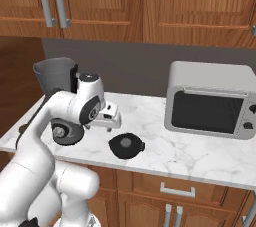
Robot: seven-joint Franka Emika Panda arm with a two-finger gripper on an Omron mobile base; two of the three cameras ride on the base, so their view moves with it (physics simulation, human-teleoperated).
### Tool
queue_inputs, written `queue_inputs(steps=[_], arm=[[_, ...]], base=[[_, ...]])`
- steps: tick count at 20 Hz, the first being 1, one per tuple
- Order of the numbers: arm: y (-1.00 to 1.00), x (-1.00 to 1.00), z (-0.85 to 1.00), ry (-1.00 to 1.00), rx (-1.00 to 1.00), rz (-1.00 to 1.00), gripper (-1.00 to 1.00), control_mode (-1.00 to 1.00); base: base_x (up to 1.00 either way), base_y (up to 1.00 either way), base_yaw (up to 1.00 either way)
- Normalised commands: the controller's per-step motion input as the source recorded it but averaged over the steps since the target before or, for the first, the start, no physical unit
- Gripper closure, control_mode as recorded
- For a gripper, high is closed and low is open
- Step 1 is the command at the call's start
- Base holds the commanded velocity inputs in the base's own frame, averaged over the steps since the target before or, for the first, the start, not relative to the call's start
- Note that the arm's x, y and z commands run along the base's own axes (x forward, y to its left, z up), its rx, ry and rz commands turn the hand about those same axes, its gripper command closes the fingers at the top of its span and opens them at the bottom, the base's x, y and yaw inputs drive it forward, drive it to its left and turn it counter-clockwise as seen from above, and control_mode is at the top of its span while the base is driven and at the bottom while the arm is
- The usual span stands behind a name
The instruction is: Open the blender lid, put the kiwi in the blender, close the lid, and start the blender.
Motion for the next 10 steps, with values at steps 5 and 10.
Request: queue_inputs(steps=[5,10], arm=[[1.00,-0.39,0.39,0.00,-0.08,0.00,-1.00,-1.00],[1.00,-0.18,0.06,0.00,-0.08,0.02,-1.00,-1.00]], base=[[0.00,0.00,0.00],[0.00,0.00,0.00]])
